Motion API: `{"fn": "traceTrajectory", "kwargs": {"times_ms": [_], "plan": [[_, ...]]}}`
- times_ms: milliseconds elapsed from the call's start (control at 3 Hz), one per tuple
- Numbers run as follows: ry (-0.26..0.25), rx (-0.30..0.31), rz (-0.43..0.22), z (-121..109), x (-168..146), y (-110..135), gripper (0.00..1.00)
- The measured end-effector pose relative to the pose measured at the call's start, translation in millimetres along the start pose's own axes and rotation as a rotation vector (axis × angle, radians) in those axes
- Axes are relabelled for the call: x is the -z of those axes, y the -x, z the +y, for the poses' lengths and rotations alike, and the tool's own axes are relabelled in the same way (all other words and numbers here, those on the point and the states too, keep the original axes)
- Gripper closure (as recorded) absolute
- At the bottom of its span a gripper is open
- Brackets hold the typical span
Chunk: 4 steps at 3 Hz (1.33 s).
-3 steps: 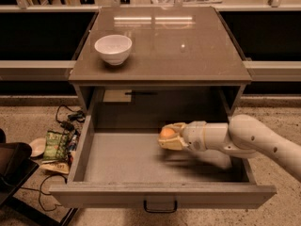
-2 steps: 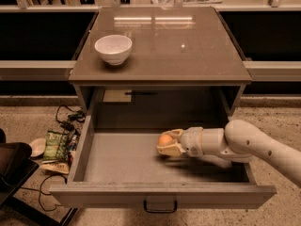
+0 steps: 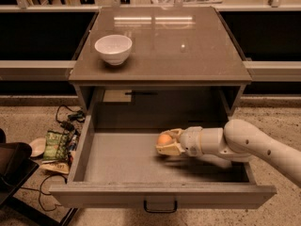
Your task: Place orange into top drawer
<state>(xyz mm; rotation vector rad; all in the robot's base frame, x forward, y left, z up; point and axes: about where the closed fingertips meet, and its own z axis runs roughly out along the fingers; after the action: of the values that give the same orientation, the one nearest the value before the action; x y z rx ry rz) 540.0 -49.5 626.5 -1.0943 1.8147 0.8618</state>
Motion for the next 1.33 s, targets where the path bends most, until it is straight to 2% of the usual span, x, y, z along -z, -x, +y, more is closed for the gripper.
{"fn": "traceTrajectory", "kwargs": {"times_ms": [667,1000,1333], "plan": [[0.007,0.001,0.0,2.2,-3.3,0.7,0.11],[0.011,0.002,0.0,3.1,-4.7,1.0,0.0],[0.011,0.002,0.0,3.1,-4.7,1.1,0.0]]}}
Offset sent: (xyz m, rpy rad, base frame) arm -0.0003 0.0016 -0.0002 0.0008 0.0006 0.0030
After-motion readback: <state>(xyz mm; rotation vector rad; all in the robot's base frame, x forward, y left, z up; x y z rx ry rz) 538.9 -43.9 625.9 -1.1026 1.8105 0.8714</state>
